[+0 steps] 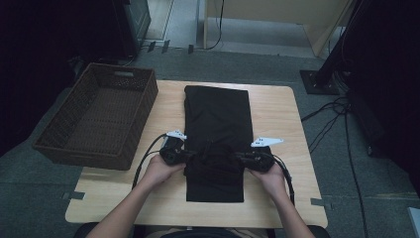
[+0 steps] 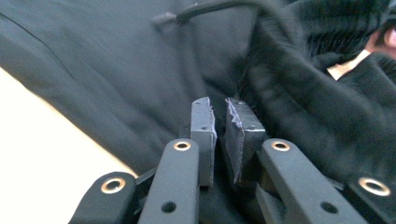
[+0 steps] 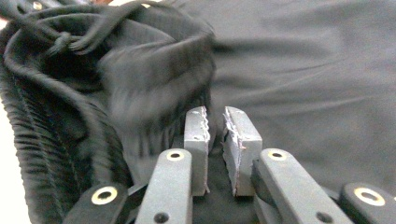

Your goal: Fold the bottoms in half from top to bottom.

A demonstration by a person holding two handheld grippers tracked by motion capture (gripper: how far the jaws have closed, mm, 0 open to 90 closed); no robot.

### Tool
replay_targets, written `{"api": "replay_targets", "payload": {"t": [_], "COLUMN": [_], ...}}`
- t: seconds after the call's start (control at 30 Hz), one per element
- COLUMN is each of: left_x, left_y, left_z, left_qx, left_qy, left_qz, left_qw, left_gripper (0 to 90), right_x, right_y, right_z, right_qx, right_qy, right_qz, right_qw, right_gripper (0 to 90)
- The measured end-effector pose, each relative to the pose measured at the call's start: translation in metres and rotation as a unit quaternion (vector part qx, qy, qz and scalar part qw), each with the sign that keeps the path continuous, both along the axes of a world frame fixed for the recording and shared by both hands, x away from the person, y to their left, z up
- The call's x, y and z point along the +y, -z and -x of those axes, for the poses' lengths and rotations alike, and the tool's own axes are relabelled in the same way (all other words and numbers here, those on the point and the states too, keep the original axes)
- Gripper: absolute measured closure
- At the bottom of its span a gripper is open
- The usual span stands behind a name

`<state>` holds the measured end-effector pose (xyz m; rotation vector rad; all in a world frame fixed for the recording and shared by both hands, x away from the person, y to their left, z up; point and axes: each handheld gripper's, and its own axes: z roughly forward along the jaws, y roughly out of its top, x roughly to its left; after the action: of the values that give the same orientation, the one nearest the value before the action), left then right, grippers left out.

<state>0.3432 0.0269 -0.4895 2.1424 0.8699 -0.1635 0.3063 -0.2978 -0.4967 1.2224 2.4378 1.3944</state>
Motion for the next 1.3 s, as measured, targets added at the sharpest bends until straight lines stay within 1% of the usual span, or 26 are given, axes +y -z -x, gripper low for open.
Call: {"api": "replay_targets", "payload": {"t": [0.07, 0.13, 0.17, 0.23, 0.27, 0.33, 0.37, 0.43, 0.47, 0.5, 0.57, 0.6, 0.67, 0.7, 0.77, 0.83, 0.87, 0.9, 0.97, 1.03, 1.07, 1.1, 1.13, 1.2, 1.23, 1.3], "left_x": [0.004, 0.008, 0.008, 0.008, 0.007, 0.003, 0.0, -0.004, -0.004, -0.004, -0.005, -0.006, -0.009, -0.011, -0.014, -0.015, -0.015, -0.014, -0.013, -0.013, -0.012, -0.013, -0.012, -0.012, -0.012, -0.01], "left_y": [-0.003, -0.006, -0.008, -0.012, -0.012, -0.013, -0.012, -0.011, -0.011, -0.009, -0.005, -0.004, 0.001, 0.003, 0.008, 0.012, 0.014, 0.016, 0.015, 0.015, 0.017, 0.017, 0.017, 0.017, 0.017, 0.018], "left_z": [0.008, 0.013, 0.013, 0.01, 0.006, -0.004, -0.01, -0.023, -0.023, -0.037, -0.051, -0.056, -0.066, -0.07, -0.075, -0.076, -0.076, -0.076, -0.076, -0.075, -0.07, -0.067, -0.064, -0.061, -0.058, -0.05], "left_qx": [-0.001, -0.007, -0.017, -0.04, -0.047, -0.053, -0.057, -0.07, -0.07, -0.063, -0.053, -0.051, -0.05, -0.049, -0.042, -0.041, -0.039, -0.043, -0.035, -0.035, -0.048, -0.055, -0.059, -0.058, -0.056, -0.052], "left_qy": [0.005, -0.002, -0.006, -0.021, -0.032, -0.046, -0.048, -0.052, -0.052, -0.064, -0.072, -0.074, -0.079, -0.083, -0.082, -0.08, -0.08, -0.079, -0.084, -0.084, -0.085, -0.083, -0.08, -0.081, -0.084, -0.083], "left_qz": [0.006, 0.012, 0.012, 0.016, 0.016, 0.009, 0.001, -0.022, -0.022, -0.021, -0.021, -0.024, -0.028, -0.035, -0.041, -0.051, -0.049, -0.044, -0.039, -0.04, -0.042, -0.043, -0.046, -0.047, -0.046, -0.04], "left_qw": [1.0, 0.9999, 0.9998, 0.9989, 0.9982, 0.9975, 0.9972, 0.9959, 0.9959, 0.9957, 0.9957, 0.9957, 0.9953, 0.9948, 0.9949, 0.9946, 0.9948, 0.995, 0.9951, 0.995, 0.9943, 0.9941, 0.994, 0.9939, 0.9938, 0.9943], "left_gripper": [76.8, 72.6, 70.9, 64.7, 63.5, 58.6, 57.6, 55.3, 54.7, 54.7, 54.8, 54.9, 54.4, 53.4, 53.3, 53.1, 52.4, 52.3, 52.4, 52.4, 52.5, 52.5, 52.6, 52.7, 52.7, 53.1], "right_x": [0.0, -0.001, -0.002, 0.0, 0.002, 0.005, 0.006, 0.007, 0.007, 0.005, 0.004, 0.004, 0.006, 0.007, 0.009, 0.011, 0.011, 0.012, 0.013, 0.013, 0.014, 0.015, 0.015, 0.016, 0.017, 0.017], "right_y": [-0.004, -0.007, -0.008, -0.01, -0.009, -0.005, -0.003, -0.003, -0.003, -0.003, -0.002, -0.002, 0.002, 0.004, 0.01, 0.016, 0.018, 0.02, 0.023, 0.023, 0.024, 0.025, 0.025, 0.025, 0.025, 0.025], "right_z": [0.006, 0.01, 0.01, 0.008, 0.006, -0.001, -0.006, -0.021, -0.021, -0.038, -0.052, -0.059, -0.073, -0.078, -0.086, -0.092, -0.093, -0.094, -0.093, -0.092, -0.088, -0.085, -0.082, -0.08, -0.074, -0.068], "right_qx": [-0.008, -0.016, -0.022, -0.042, -0.05, -0.077, -0.086, -0.072, -0.072, -0.062, -0.058, -0.054, -0.056, -0.052, -0.051, -0.042, -0.042, -0.043, -0.051, -0.054, -0.06, -0.068, -0.067, -0.069, -0.071, -0.068], "right_qy": [-0.013, -0.013, -0.009, 0.005, 0.01, 0.027, 0.033, 0.042, 0.042, 0.058, 0.07, 0.076, 0.076, 0.078, 0.082, 0.078, 0.078, 0.077, 0.076, 0.075, 0.078, 0.08, 0.08, 0.079, 0.079, 0.079], "right_qz": [0.01, 0.0, -0.006, 0.001, 0.005, 0.016, 0.017, 0.024, 0.024, 0.015, 0.015, 0.019, 0.036, 0.045, 0.064, 0.075, 0.081, 0.084, 0.086, 0.088, 0.092, 0.093, 0.096, 0.098, 0.1, 0.098], "right_qw": [0.9998, 0.9998, 0.9997, 0.9991, 0.9987, 0.9966, 0.9956, 0.9962, 0.9962, 0.9963, 0.9958, 0.9955, 0.9949, 0.9945, 0.9933, 0.9932, 0.9927, 0.9925, 0.9921, 0.9917, 0.9909, 0.9901, 0.9899, 0.9896, 0.9893, 0.9897], "right_gripper": [74.8, 72.6, 70.6, 65.9, 62.8, 58.1, 56.3, 55.0, 55.0, 55.9, 56.9, 57.7, 57.7, 57.6, 57.7, 57.7, 57.7, 57.6, 57.6, 57.4, 57.2, 57.3, 57.2, 57.1, 57.0, 56.6]}}
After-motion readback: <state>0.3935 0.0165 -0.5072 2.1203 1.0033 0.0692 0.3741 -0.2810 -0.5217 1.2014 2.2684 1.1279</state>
